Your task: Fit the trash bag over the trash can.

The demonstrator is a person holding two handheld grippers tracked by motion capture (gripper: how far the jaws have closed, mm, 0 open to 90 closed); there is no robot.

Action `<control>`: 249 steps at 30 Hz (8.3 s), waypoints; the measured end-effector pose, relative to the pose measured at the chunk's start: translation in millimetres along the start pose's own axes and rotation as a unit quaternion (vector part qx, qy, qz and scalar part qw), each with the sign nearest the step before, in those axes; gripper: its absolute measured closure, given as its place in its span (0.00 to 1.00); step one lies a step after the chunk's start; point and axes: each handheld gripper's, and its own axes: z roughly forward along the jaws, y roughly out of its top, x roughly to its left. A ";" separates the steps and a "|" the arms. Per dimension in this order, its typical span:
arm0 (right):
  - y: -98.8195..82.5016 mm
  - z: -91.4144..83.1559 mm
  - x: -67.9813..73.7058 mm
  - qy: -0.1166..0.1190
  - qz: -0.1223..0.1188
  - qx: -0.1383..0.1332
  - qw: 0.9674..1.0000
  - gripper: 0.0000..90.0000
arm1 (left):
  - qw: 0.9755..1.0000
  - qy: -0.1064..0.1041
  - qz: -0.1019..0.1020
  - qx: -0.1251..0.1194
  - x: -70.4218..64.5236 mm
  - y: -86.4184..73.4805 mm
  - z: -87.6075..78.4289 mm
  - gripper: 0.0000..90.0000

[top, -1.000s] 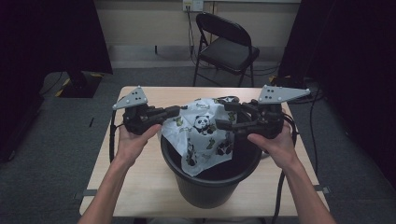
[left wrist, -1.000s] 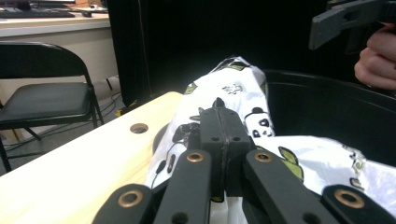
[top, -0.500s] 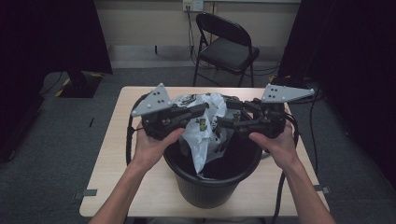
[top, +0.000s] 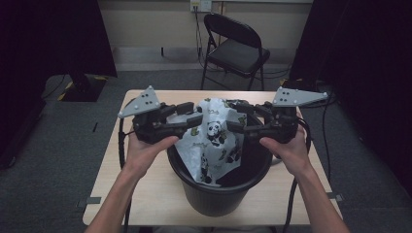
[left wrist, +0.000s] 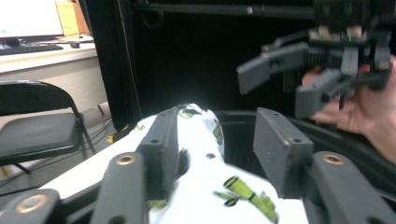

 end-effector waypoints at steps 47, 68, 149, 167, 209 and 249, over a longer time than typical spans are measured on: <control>-3.9 4.0 -1.9 -0.007 0.002 0.005 1.000 0.37 | 0.994 -0.031 -0.105 0.029 56.3 -35.7 -6.0 1.00; 25.3 14.6 14.4 0.068 -0.033 0.007 0.997 0.55 | 0.996 -0.093 -0.008 -0.014 -31.7 29.6 25.0 1.00; 7.2 -7.1 -2.8 0.016 -0.063 0.009 0.998 1.00 | 0.995 -0.057 -0.058 -0.061 5.0 18.2 -8.9 0.49; -0.1 -4.6 -7.4 0.001 -0.052 0.006 0.999 0.70 | 0.982 0.048 -0.177 -0.043 97.0 -41.5 -30.7 0.24; 4.8 -4.4 10.8 0.069 -0.077 0.000 0.995 0.96 | 0.994 -0.084 0.005 -0.072 -16.2 21.2 5.6 0.52; 1.3 -3.4 12.1 0.087 -0.082 0.004 0.993 0.94 | 0.992 -0.098 0.073 -0.020 -16.9 17.0 21.2 0.77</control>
